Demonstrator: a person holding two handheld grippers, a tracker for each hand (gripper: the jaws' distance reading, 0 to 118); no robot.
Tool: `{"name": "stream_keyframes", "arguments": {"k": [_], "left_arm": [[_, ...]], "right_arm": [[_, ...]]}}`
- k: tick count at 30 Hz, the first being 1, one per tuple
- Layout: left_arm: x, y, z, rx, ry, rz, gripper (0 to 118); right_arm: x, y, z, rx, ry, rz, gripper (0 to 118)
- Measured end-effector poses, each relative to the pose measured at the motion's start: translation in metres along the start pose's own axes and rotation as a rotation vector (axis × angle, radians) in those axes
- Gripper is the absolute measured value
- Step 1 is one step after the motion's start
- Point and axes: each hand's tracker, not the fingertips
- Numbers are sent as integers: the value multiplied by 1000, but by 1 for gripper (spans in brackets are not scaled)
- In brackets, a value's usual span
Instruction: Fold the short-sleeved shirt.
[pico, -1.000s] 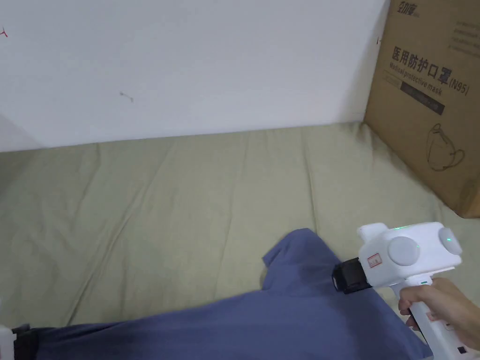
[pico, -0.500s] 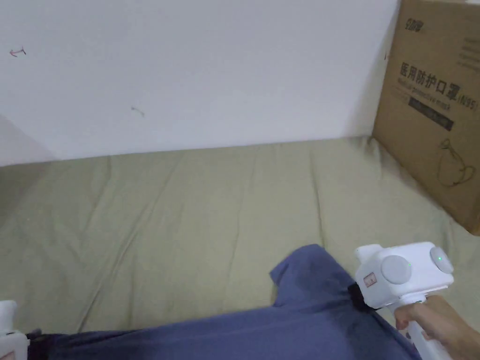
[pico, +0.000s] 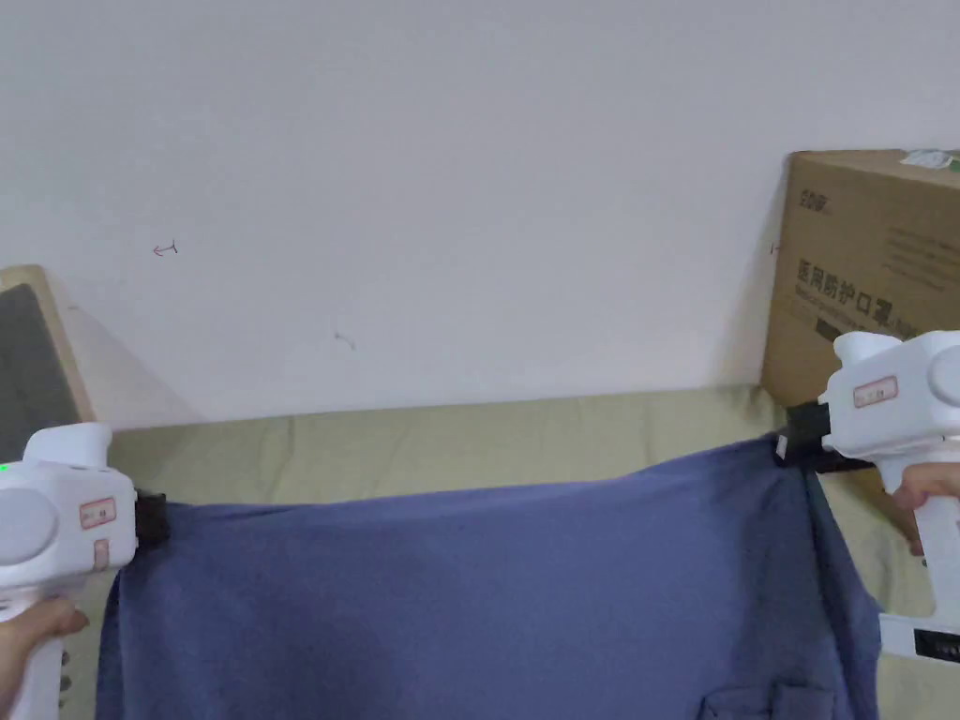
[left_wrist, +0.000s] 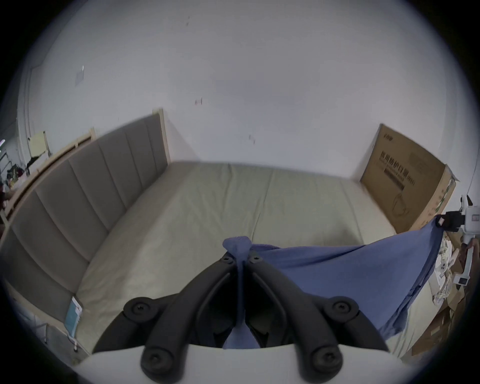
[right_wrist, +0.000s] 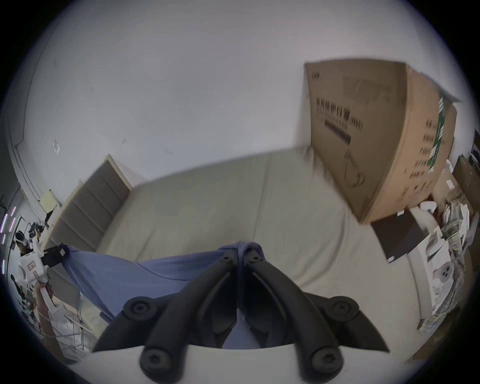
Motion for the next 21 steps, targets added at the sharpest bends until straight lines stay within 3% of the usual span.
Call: {"name": "stream_keyframes", "arguments": {"k": [5, 12, 21], "left_arm": [[15, 81, 16, 84, 18, -14, 2], [38, 181, 6, 180, 83, -61, 2], [48, 274, -1, 308, 149, -60, 2]], "right_arm": [[-19, 76, 29, 49, -40, 14, 3], [-46, 183, 33, 118, -82, -58, 3], [-97, 280, 79, 266, -82, -86, 3]]}}
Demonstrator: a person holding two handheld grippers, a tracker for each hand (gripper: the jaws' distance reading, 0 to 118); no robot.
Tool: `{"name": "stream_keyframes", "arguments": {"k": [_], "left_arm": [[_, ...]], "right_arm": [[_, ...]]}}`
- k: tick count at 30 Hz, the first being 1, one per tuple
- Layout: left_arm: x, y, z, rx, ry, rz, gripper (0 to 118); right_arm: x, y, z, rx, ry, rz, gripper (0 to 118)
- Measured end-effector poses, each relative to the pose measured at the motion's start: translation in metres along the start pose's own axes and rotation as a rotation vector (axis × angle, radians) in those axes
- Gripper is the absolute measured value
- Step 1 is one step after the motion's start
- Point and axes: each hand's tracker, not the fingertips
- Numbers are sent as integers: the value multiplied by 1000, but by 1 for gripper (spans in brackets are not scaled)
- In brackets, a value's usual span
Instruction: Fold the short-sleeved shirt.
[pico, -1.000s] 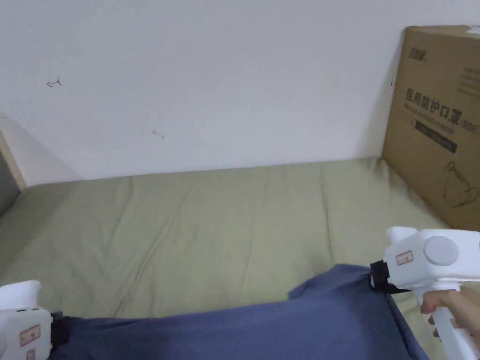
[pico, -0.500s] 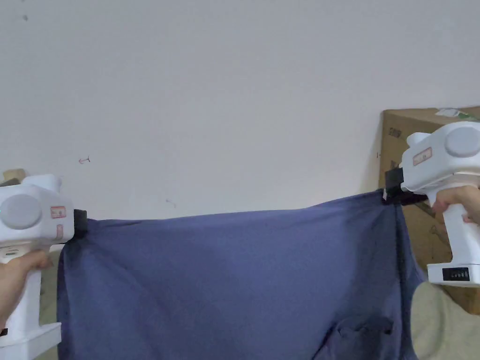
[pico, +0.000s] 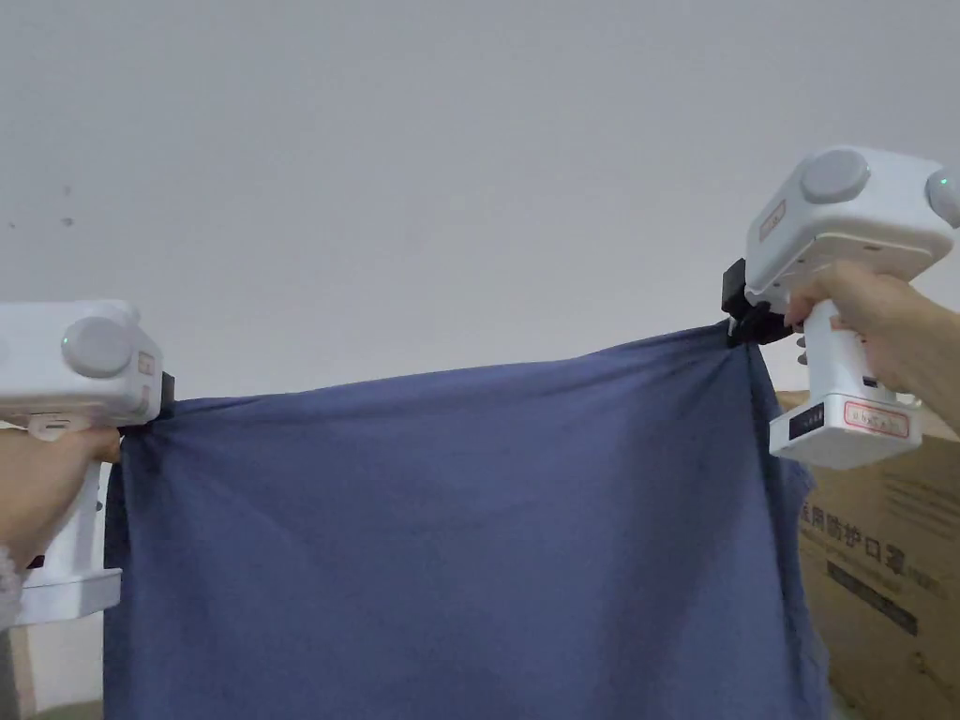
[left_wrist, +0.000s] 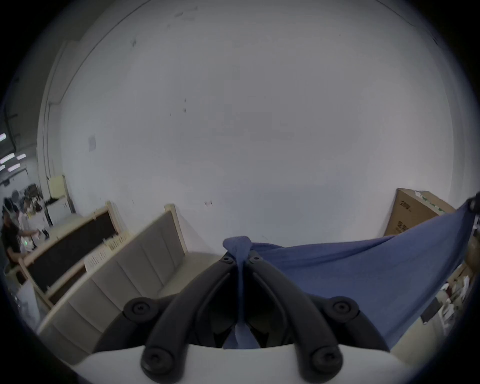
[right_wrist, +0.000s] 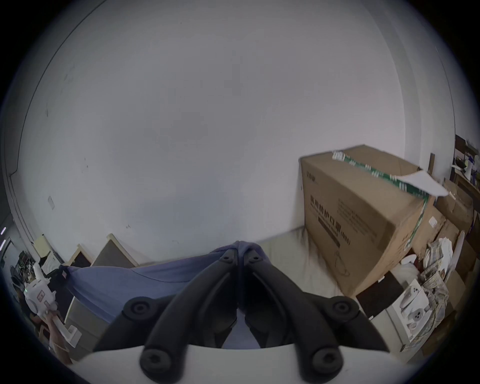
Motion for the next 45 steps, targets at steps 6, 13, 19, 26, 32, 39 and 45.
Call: {"name": "stream_keyframes", "arguments": {"k": [6, 13, 19, 26, 32, 39, 45], "left_arm": [[3, 34, 7, 128, 55, -9, 2], [2, -15, -21, 68, 36, -31, 2], [21, -130, -72, -119, 31, -53, 2], [45, -329, -138, -453, -7, -62, 2], [46, -443, -156, -653, 5, -29, 2], [14, -444, -86, -582, -71, -18, 2], [-23, -442, 21, -538, -126, -4, 2]], "right_arm": [[-29, 34, 32, 116, -30, 69, 3], [-21, -21, 9, 48, -17, 98, 3], [12, -118, -78, -147, -47, 86, 3], [68, -293, -199, -452, -138, 82, 3], [110, -416, -248, -664, -176, 55, 3], [127, -442, -192, -658, -113, 90, 3], [126, -462, -82, -633, -32, 179, 3]]}}
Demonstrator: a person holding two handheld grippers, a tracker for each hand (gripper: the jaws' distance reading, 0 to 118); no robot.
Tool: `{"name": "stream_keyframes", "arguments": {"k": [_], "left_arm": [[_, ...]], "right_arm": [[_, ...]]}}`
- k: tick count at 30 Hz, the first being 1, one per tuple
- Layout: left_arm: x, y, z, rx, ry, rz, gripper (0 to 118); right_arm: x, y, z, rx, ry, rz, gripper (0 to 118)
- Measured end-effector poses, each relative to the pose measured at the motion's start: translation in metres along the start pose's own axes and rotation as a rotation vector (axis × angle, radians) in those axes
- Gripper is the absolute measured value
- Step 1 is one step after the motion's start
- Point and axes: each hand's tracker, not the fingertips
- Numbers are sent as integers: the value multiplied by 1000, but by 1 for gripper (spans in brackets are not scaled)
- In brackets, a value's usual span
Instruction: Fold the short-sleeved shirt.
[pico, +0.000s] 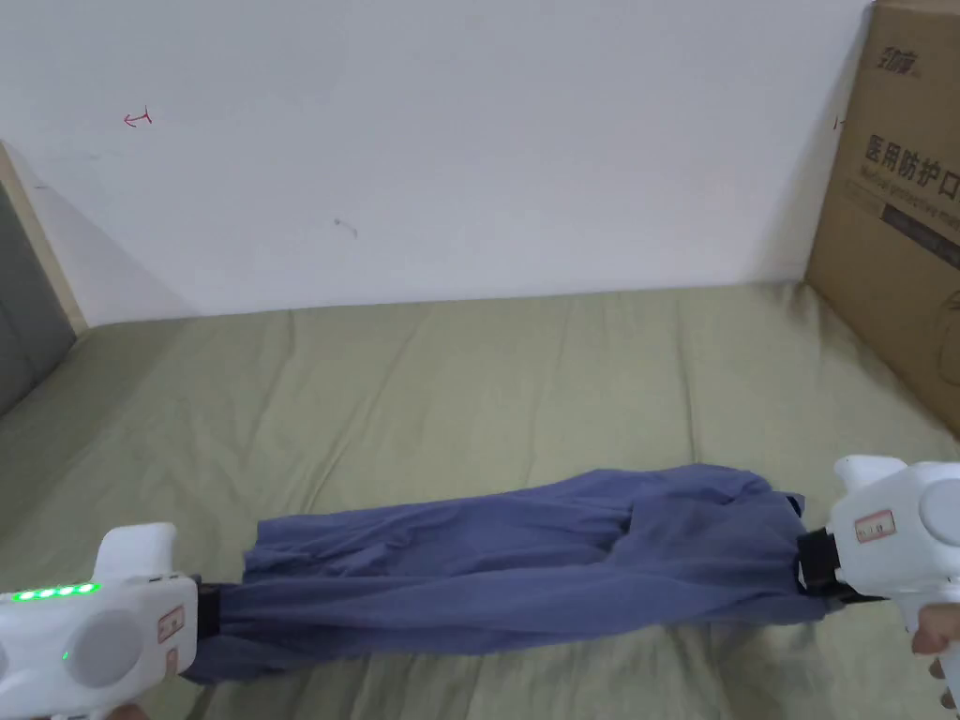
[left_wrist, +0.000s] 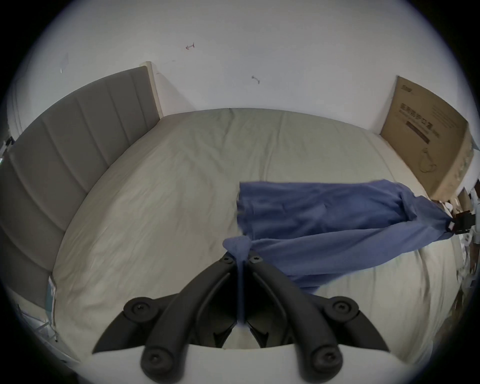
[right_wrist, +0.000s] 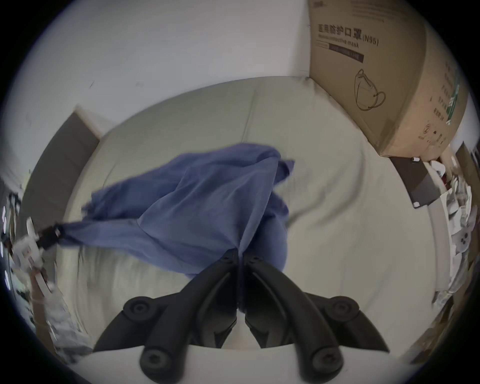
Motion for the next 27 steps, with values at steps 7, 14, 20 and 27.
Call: {"name": "stream_keyframes", "arguments": {"k": [7, 14, 20, 27], "left_arm": [[-18, -106, 107, -16, 13, 2, 2], [-38, -200, 150, -87, 31, -54, 2], [-44, -234, 164, -118, 6, 26, 68], [-55, -252, 208, -41, -157, 224, 106]], "right_arm": [[3, -144, 72, -31, 19, -2, 3], [17, -265, 104, -106, 49, -60, 3], [16, -302, 103, -48, 36, -107, 22], [-1, -313, 146, 149, -61, -17, 82]]}}
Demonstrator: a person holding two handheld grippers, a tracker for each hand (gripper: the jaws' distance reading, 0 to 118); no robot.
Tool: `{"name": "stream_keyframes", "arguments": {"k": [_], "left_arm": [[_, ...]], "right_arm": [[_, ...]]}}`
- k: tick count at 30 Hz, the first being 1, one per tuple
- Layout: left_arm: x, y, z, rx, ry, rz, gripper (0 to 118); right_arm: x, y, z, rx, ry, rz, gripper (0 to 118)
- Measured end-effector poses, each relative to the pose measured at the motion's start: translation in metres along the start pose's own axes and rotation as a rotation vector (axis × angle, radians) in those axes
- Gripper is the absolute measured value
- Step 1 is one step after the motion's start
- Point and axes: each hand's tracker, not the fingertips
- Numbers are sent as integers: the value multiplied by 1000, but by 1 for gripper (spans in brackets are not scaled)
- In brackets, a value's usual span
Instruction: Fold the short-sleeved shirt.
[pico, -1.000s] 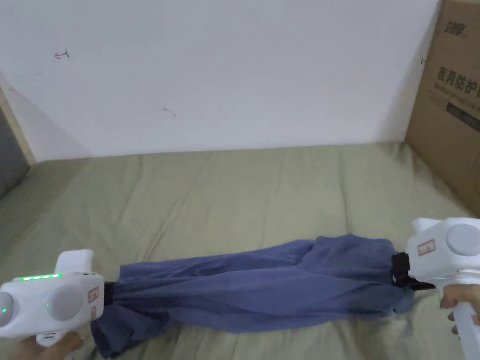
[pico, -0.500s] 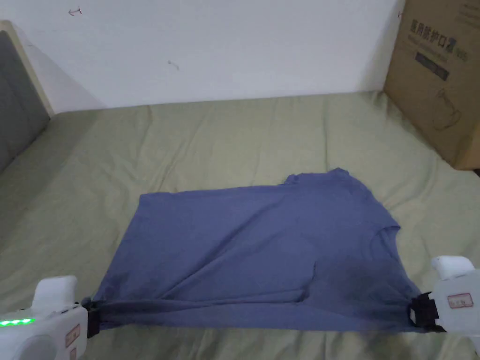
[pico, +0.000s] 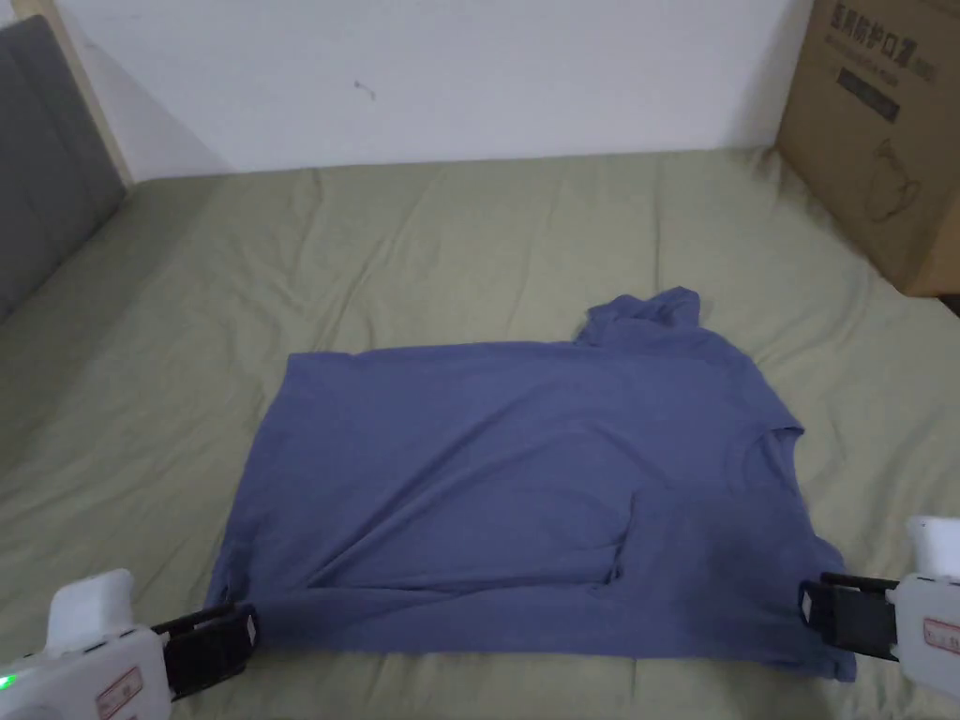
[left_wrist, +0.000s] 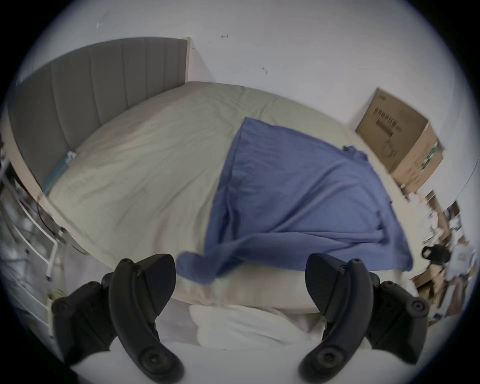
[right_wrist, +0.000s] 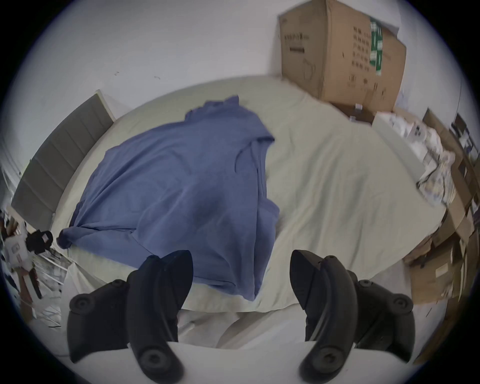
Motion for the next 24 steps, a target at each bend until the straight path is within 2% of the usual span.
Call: {"name": "stream_keyframes", "arguments": {"k": [2, 3, 4, 5, 6, 7, 9, 12, 14, 15, 17, 18, 19, 22, 23, 24], "left_arm": [[4, -12, 12, 30, -45, 19, 102], [6, -17, 17, 35, -38, 13, 91], [10, -22, 21, 42, -33, 2, 57], [17, -30, 22, 50, -1, -38, 19], [23, -37, 22, 65, 59, -88, 0], [26, -43, 24, 102, 92, -119, 0], [26, -50, 22, 109, 79, -109, 0], [13, -41, 14, 87, 55, -52, 0], [3, -35, 5, 124, 123, -54, 1], [-1, -31, 1, 123, 143, -74, 14], [-10, -23, -11, 111, 186, -93, 81], [-14, -20, -18, 95, 195, -93, 104], [-18, -18, -27, 95, 196, -93, 113], [-31, -16, -53, 70, 185, -102, 102], [-34, -16, -61, 7, 174, -96, 88], [-38, -17, -68, -16, 148, -89, 59]], "right_arm": [[-8, -6, 11, 53, 13, 41, 81], [-12, -10, 15, 79, 24, 50, 80], [-9, -13, 14, 79, 26, 48, 69], [-12, -19, 18, 92, 24, 25, 50], [-14, -25, 18, 118, 19, -34, 23], [-14, -30, 16, 94, 32, -77, 2], [-12, -41, 10, 38, 116, -131, 0], [-9, -49, -3, -31, 56, -87, 0], [-6, -51, -5, -28, 28, -97, 0], [-3, -51, -5, -30, 33, -115, 0], [4, -50, -8, -35, 46, -153, 0], [6, -50, -9, -35, 40, -159, 0], [7, -48, -12, -47, 38, -162, 0], [12, -49, -18, -73, 31, -184, 0], [14, -49, -21, -80, 30, -197, 0], [15, -50, -23, -84, 25, -207, 0]]}}
